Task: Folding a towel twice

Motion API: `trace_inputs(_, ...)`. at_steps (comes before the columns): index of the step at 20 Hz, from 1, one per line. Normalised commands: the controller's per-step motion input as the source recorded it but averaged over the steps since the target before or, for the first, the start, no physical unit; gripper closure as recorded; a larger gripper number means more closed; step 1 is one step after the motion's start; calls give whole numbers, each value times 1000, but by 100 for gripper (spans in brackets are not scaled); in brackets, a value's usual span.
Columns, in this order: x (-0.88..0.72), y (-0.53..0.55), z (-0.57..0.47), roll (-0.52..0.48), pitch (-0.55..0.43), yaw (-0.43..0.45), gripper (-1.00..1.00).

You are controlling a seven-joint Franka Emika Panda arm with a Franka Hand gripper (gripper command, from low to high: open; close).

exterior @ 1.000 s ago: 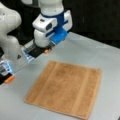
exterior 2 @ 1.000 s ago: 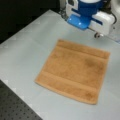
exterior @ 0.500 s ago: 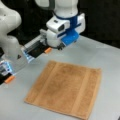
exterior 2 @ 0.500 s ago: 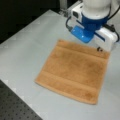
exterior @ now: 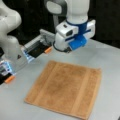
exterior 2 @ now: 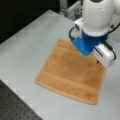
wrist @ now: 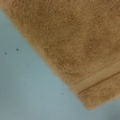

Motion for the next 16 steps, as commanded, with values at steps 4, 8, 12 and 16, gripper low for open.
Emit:
trace_inputs(4, 430, 242, -84, 28, 70, -149, -100)
trace_inputs(8, 368, 213, -93, 14, 44, -110, -100)
trace_inputs(12, 325, 277, -77, -59, 5, -107, -100)
trace_inputs(16, 358, 407, -87, -110, 51, -124, -100)
